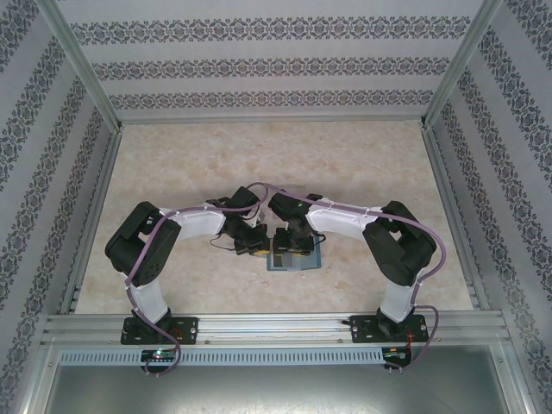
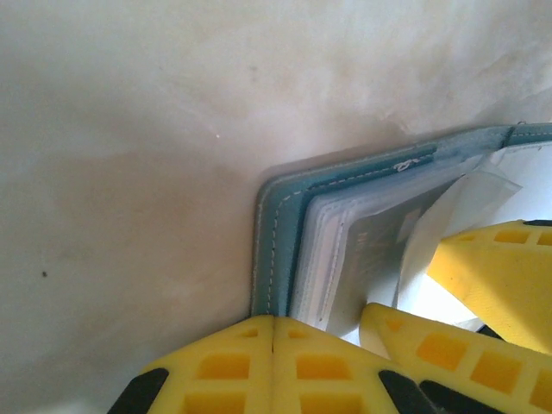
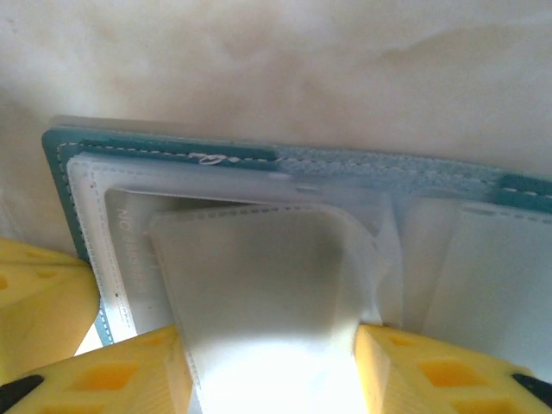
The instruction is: Take the credit cards out of the card holder
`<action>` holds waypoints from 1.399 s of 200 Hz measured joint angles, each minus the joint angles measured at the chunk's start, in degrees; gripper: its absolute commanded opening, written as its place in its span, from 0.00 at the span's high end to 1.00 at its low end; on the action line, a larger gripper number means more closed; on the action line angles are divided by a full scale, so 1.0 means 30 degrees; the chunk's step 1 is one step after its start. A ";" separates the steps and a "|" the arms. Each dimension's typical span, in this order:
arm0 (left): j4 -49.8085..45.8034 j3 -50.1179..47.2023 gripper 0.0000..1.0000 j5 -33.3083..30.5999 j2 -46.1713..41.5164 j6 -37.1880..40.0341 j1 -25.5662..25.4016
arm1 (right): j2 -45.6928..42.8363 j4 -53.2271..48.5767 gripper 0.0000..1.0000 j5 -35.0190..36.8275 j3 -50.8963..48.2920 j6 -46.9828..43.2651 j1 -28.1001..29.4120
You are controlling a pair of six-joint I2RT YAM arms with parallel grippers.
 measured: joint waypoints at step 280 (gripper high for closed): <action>-0.0022 0.0015 1.00 -0.0007 0.0000 0.0073 0.0000 | -0.2688 -0.2922 0.78 0.2521 -0.0291 -0.0780 -0.0670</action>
